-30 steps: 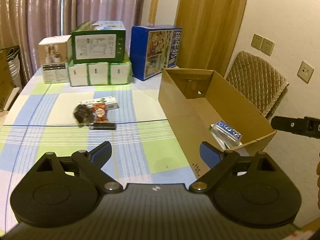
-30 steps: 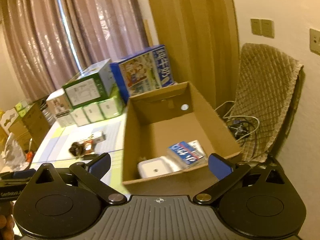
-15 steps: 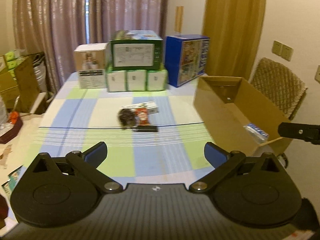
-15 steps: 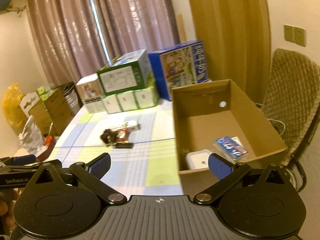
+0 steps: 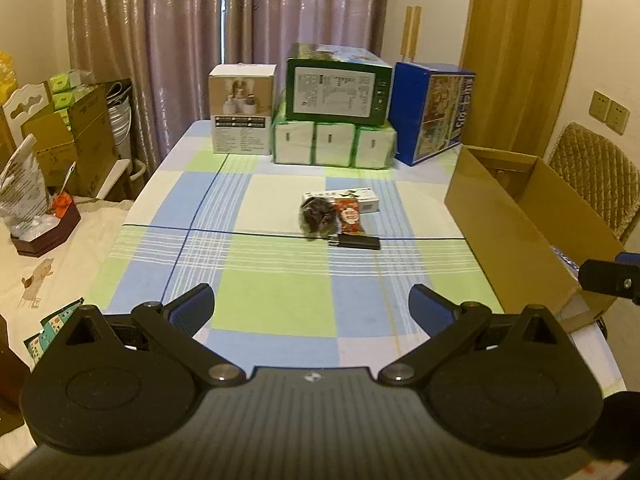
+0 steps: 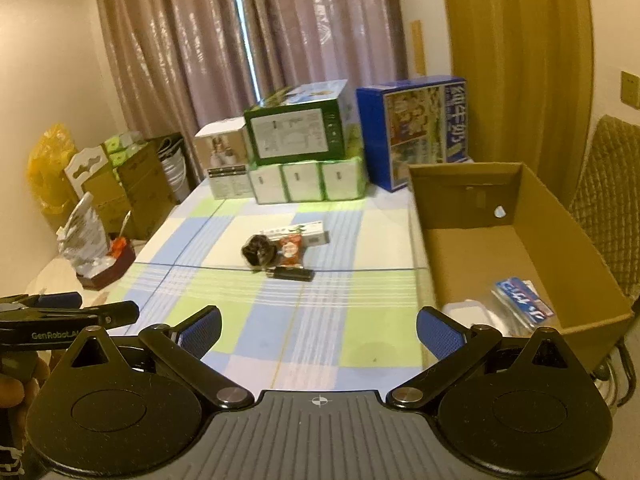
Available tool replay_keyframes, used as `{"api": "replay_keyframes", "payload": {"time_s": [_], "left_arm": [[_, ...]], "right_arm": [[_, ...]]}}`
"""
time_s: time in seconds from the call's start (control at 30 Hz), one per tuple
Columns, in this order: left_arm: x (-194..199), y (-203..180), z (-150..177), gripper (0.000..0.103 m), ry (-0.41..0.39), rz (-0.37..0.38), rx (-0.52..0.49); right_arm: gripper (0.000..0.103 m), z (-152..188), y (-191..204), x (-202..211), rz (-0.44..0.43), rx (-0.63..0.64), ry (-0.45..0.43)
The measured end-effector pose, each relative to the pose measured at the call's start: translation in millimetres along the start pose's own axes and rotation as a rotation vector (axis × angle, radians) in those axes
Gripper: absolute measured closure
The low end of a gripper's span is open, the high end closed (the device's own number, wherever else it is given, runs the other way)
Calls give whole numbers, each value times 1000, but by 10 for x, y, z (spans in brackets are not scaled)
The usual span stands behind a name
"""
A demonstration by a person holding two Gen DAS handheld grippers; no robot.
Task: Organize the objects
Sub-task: 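Return both tools to the remaining table items, then grasp the red candy with the right gripper while the left grasps the brown scrunchie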
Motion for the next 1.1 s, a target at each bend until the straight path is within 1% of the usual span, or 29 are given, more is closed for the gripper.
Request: {"api": "replay_keyframes", "payload": {"time_s": [0.1, 0.23, 0.43, 0.73, 0.9, 0.97, 1.0, 1.03, 1.1], "left_arm": [[-58, 69, 3, 1, 6, -10, 4], [-176, 160, -5, 1, 12, -20, 9], [-440, 268, -70, 1, 28, -33, 8], [-930, 362, -153, 1, 48, -29, 6], [-1303, 391, -194, 1, 50, -21, 38], [-1450, 376, -199, 1, 50, -10, 33], [-1531, 363, -197, 1, 50, -5, 25], [-1608, 354, -194, 2, 51, -3, 17], [-1761, 339, -195, 2, 52, 0, 10]], "right_arm": [[2, 5, 64, -77, 4, 18, -10], [2, -6, 123, -237, -12, 31, 6], [2, -39, 202, -530, -22, 66, 14], [2, -103, 153, -1211, -20, 90, 47], [2, -74, 83, -1660, -15, 89, 79], [3, -50, 48, -1846, -5, 93, 91], [5, -40, 29, -1927, -2, 95, 96], [10, -31, 8, -1999, -2, 95, 100], [17, -12, -37, -2158, -4, 93, 117]]}}
Point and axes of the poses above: each gripper's, at about its wrist camera, not at the fingertips, and x roughly against the way its jaws point, y to its left, z to its underside, the point moved 1 cm from there along -x, roughly the way its jaws point, and after that the axes turned 1 degree about x, right-handed, at the moved point
